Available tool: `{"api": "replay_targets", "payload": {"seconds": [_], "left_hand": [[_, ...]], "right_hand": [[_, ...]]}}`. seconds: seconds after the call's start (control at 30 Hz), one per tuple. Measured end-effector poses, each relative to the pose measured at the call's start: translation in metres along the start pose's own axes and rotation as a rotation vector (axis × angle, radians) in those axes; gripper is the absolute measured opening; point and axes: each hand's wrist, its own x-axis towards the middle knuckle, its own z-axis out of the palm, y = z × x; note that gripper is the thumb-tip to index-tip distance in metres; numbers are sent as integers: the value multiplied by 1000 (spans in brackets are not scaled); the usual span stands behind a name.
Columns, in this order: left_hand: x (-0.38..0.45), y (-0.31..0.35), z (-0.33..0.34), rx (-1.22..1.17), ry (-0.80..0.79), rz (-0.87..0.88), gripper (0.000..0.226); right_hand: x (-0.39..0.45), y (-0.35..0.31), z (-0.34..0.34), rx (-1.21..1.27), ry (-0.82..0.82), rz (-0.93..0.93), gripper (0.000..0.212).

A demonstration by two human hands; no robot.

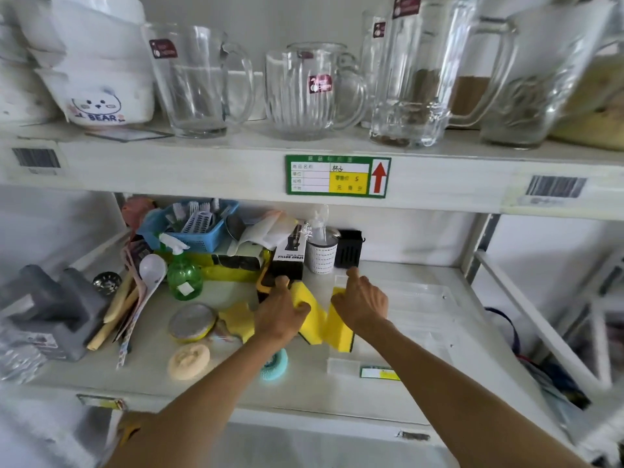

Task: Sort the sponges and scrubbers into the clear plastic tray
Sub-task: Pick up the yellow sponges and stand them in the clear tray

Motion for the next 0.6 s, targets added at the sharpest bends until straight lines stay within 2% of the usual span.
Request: {"api": "replay_targets", "payload": {"seconds": [0.13, 0.23, 0.37, 0.47, 0.6], "left_hand": [[-6, 14, 17, 60, -87, 82, 77], [-9, 19, 25, 156, -110, 102, 66], [-18, 29, 30, 217, -70, 146, 47], [-24, 32, 33, 193, -43, 183, 44], [-25, 31, 40, 77, -83, 229, 47]], "right_hand": [[-7, 18, -5, -44, -75, 21, 52], [-12, 23, -7, -60, -93, 53, 45], [-19, 23, -9, -42, 1, 80, 34], [-24, 21, -7, 37, -3, 85, 34], [-29, 22, -2, 94, -79, 81, 38]]}}
